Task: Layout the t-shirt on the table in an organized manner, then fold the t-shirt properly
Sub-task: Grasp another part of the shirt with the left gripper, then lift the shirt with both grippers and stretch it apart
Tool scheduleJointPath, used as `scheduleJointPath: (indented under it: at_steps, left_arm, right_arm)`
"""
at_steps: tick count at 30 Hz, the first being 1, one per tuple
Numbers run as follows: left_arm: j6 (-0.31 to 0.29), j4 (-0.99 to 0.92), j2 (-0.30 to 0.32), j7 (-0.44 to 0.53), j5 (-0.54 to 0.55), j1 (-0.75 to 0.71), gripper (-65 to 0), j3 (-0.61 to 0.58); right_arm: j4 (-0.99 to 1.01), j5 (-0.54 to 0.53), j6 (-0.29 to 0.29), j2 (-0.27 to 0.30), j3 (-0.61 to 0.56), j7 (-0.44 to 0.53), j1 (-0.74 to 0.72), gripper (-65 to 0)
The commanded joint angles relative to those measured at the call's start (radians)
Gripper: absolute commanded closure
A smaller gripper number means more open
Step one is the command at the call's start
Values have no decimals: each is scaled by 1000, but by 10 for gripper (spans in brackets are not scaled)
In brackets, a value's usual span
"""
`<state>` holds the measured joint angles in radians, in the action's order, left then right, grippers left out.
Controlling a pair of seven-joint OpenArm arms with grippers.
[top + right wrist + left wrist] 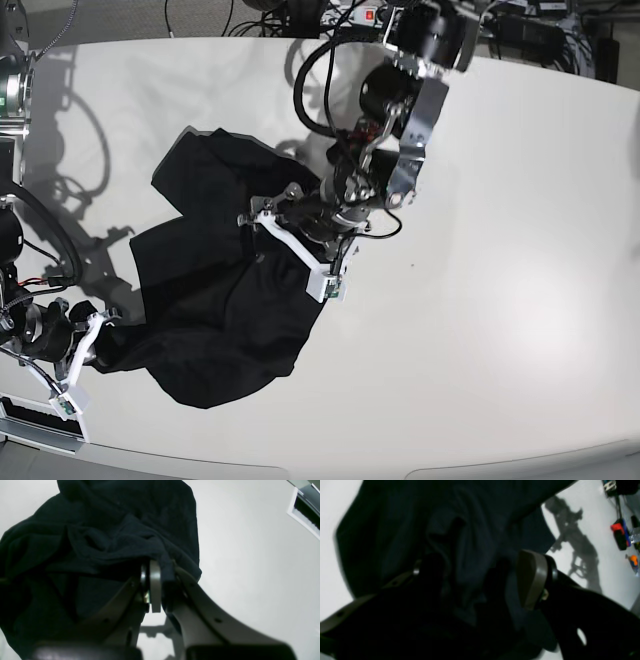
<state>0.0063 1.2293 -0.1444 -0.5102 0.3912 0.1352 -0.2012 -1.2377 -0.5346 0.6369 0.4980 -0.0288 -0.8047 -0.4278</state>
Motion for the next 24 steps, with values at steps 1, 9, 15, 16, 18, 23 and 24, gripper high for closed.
scheduleJointPath:
  at_steps: [1, 9, 15, 16, 18, 23, 24]
  left_arm:
    - [-28, -23, -13, 16, 15, 37, -460, -1]
    - [-175, -126, -13, -42, 63, 84, -459, -42]
    - [-156, -125, -13, -95, -78, 114, 0, -84]
    - [-156, -124, -13, -117, -82, 137, 0, -84]
    - [-156, -111, -13, -182, -81, 195, 0, -84]
    - [-156, -10, 0, -346, -96, 343, 0, -84]
    - [-156, 14, 8, -372, -109, 370, 0, -84]
  right_arm:
    - [-18, -14, 2, 18, 9, 23, -32, 0]
    - [-18, -14, -8, 18, 9, 26, -32, 0]
    - [-18, -15, -12, 18, 9, 42, -38, 0]
    - [-18, -15, -13, 19, 10, 45, -45, 0]
    - [-19, -15, -20, 21, 10, 45, -62, 0]
    - [-19, -15, -29, 46, 10, 44, -115, 0]
    - [-19, -14, -31, 54, 10, 45, -122, 0]
